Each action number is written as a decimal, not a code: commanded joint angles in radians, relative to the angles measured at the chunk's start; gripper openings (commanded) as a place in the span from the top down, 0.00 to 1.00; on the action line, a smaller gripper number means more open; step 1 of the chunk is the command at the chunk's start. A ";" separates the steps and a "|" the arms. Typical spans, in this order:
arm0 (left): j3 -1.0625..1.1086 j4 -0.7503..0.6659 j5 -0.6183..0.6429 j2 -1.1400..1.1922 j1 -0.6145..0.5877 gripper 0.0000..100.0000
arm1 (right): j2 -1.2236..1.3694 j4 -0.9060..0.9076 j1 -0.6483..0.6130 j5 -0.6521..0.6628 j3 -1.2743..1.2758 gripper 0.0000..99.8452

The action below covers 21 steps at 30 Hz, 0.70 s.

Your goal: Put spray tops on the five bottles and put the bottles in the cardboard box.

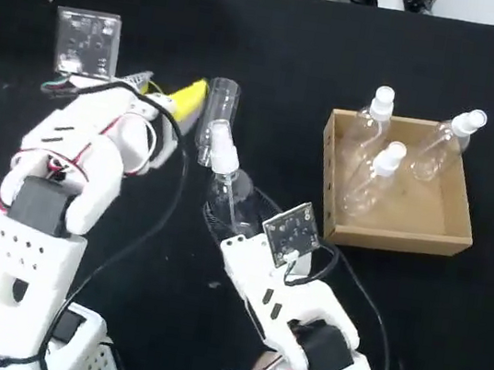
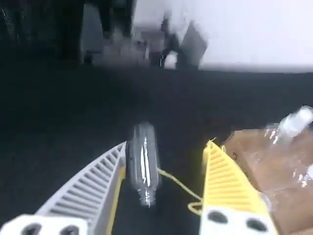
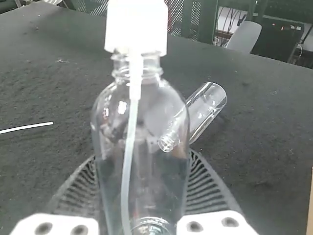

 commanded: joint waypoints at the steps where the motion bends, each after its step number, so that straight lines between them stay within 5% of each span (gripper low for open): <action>1: 0.010 -0.031 -0.002 -0.026 0.058 0.77 | -0.127 -0.031 0.014 -0.006 -0.042 0.99; 11: -0.010 0.086 -0.009 -0.098 0.174 0.77 | -0.127 -0.031 0.014 -0.006 -0.042 0.99; 21: -0.223 0.215 -0.009 -0.166 -0.013 0.76 | -0.127 -0.031 0.015 -0.006 -0.041 0.99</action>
